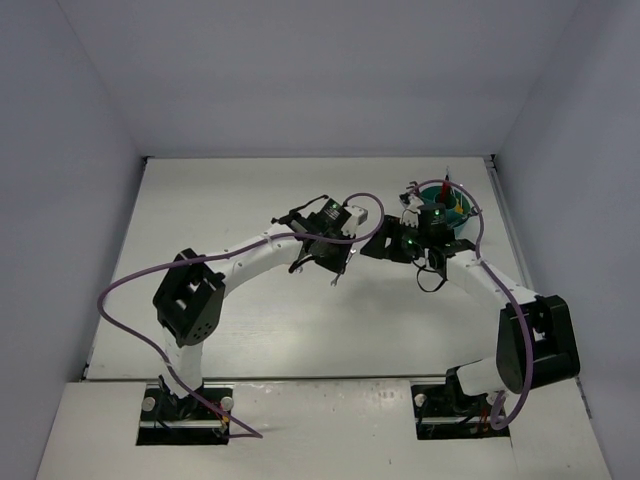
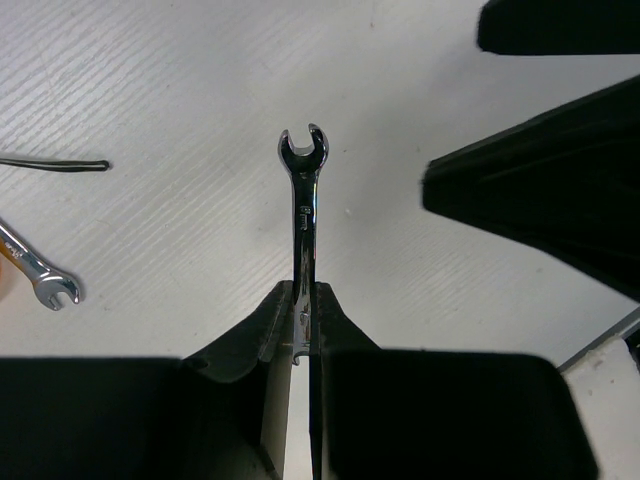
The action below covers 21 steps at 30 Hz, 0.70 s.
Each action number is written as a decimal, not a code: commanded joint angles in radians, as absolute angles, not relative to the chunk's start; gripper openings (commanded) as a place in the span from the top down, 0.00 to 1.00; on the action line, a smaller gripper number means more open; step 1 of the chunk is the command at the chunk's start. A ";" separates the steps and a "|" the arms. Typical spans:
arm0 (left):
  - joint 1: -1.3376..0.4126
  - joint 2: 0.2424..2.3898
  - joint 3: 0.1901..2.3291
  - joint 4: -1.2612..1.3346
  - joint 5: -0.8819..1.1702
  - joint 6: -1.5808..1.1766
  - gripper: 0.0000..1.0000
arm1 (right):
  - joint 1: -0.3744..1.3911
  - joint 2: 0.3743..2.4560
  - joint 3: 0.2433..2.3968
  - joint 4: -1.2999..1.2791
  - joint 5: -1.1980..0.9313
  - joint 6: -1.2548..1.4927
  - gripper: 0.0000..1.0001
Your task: Sort the tools into containers
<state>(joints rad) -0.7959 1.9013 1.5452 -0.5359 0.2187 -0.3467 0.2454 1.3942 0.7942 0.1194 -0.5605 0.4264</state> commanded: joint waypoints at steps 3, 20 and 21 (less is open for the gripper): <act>-0.787 1.819 1.555 -0.447 0.280 -0.397 1.00 | 0.289 1.429 0.881 0.251 -0.606 0.440 0.40; -0.787 1.782 1.536 -0.403 0.301 -0.431 1.00 | 0.335 1.526 0.913 0.309 -0.609 0.451 0.52; -0.787 1.783 1.536 -0.401 0.301 -0.433 1.00 | 0.337 1.530 0.915 0.310 -0.611 0.451 0.53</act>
<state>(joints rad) -0.7898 1.8589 1.5146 -0.4614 0.2786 -0.4119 0.3218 1.5277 0.8680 0.2313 -0.5852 0.4485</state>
